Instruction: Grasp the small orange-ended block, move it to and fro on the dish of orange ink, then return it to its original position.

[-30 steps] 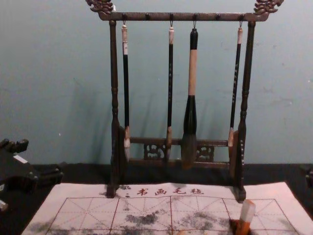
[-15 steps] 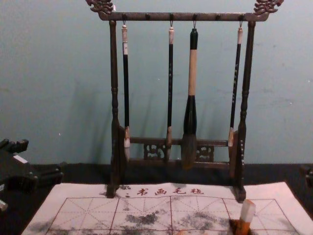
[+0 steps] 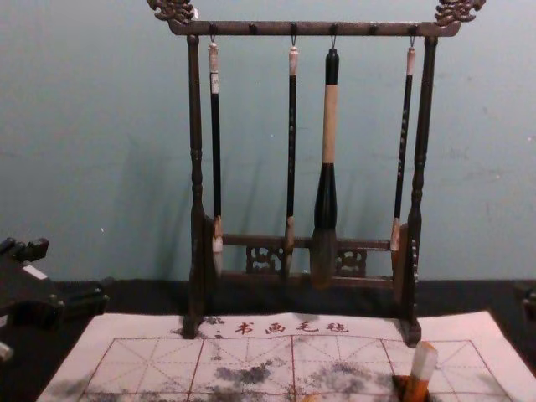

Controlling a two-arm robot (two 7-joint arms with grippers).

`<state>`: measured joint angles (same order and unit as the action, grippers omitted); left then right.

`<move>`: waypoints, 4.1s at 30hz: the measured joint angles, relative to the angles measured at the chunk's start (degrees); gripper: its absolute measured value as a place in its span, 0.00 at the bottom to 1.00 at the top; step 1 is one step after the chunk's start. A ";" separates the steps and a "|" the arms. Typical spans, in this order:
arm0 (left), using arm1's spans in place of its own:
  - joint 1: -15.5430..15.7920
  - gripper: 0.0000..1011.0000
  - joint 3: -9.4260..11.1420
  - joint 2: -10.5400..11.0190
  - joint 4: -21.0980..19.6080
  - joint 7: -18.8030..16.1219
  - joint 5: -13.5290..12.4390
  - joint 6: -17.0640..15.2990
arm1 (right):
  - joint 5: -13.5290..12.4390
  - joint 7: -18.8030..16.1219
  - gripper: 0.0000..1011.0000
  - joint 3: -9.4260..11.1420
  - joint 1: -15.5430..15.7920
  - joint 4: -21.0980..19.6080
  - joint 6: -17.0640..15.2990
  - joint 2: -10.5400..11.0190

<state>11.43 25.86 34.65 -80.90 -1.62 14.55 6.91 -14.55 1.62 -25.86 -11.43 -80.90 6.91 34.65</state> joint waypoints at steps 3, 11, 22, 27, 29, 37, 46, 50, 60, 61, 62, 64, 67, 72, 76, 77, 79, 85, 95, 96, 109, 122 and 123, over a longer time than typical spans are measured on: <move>0.00 0.99 0.00 0.00 0.00 0.00 0.00 0.00 | 0.00 0.00 0.99 0.00 0.00 0.00 0.00 0.00; 0.00 0.99 0.00 0.00 0.00 0.00 0.00 0.00 | -0.12 -0.40 0.99 0.58 0.59 -0.33 -0.66 -0.32; 0.00 0.99 0.00 0.00 0.00 0.00 0.00 0.00 | -5.93 -6.09 0.99 2.59 5.30 -6.47 -6.40 -0.54; 0.00 0.99 0.00 0.00 0.00 0.00 0.00 0.00 | -9.62 -9.88 0.99 3.50 7.40 -10.12 -9.14 -0.61; 0.00 0.99 0.00 0.00 0.00 0.00 0.00 0.00 | -10.74 -10.94 0.99 3.76 7.72 -10.96 -9.99 -0.82; 0.00 0.99 0.00 0.00 0.00 0.00 0.00 0.00 | -14.04 -13.47 0.99 4.18 7.34 -12.70 -15.66 -3.53; 0.00 0.99 0.00 0.00 0.00 0.00 0.00 0.00 | -15.89 -13.46 0.99 3.95 4.97 -11.42 -22.60 -7.81; 0.00 0.99 0.00 0.00 0.00 0.00 0.00 0.00 | -17.08 -13.15 0.99 4.33 3.50 -10.21 -26.37 -10.01; 0.00 0.99 0.00 0.00 0.00 0.00 0.00 0.00 | -18.53 -12.36 0.99 4.92 1.73 -8.45 -30.90 -12.33; 0.00 0.99 0.00 0.00 0.00 0.00 0.00 0.00 | -18.58 -12.23 0.99 4.98 1.72 -8.44 -31.11 -12.42; 0.00 0.99 0.00 0.00 0.01 0.00 0.00 0.00 | -18.64 -12.10 0.99 5.03 1.71 -8.44 -31.34 -12.50; 0.00 0.99 0.00 0.00 0.01 0.00 0.00 0.00 | -18.79 -11.84 0.99 5.20 1.72 -8.44 -31.76 -12.61; 0.00 0.99 0.00 0.00 0.00 0.00 0.00 0.00 | -18.88 -11.55 0.99 5.35 1.83 -8.53 -32.10 -12.74; 0.00 0.99 0.00 0.00 0.01 0.00 0.00 0.00 | -18.76 -11.34 0.99 5.31 2.00 -8.62 -32.17 -12.75; 0.00 0.99 0.00 0.00 0.00 0.00 0.00 0.00 | -18.19 -11.36 0.99 5.07 2.12 -8.75 -32.06 -12.68; 0.00 0.99 0.00 0.00 0.01 0.00 0.00 0.00 | -18.07 -11.37 0.99 5.02 2.15 -8.78 -32.02 -12.68; 0.00 0.99 0.00 0.00 0.00 0.00 0.00 0.00 | -17.69 -11.38 0.99 4.90 2.19 -8.84 -31.91 -12.67; 0.00 0.99 0.00 0.00 0.00 0.00 0.00 0.00 | -16.23 -11.36 0.99 4.64 2.28 -9.04 -31.21 -12.71; 0.00 0.99 0.00 0.00 0.00 0.00 0.00 0.00 | -16.12 -11.35 0.99 4.61 2.30 -9.06 -31.13 -12.69; 0.00 0.99 0.00 0.00 0.00 0.00 0.00 0.00 | -16.13 -11.35 0.99 4.61 2.30 -9.07 -31.13 -12.69; 0.00 0.99 0.00 0.00 0.00 0.00 0.00 0.00 | -16.33 -11.38 0.76 4.68 2.28 -9.03 -31.22 -12.69; 0.00 0.99 0.00 0.00 0.01 0.00 0.00 0.00 | -16.42 -11.38 0.33 4.68 2.28 -9.00 -31.25 -12.68; 0.00 0.99 0.00 0.00 0.00 0.00 0.00 0.00 | -16.42 -11.38 0.33 4.68 2.28 -9.00 -31.25 -12.68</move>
<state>11.43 25.86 34.65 -80.90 -1.62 14.55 6.91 -30.97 -9.76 -21.18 -9.15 -89.91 -24.35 21.96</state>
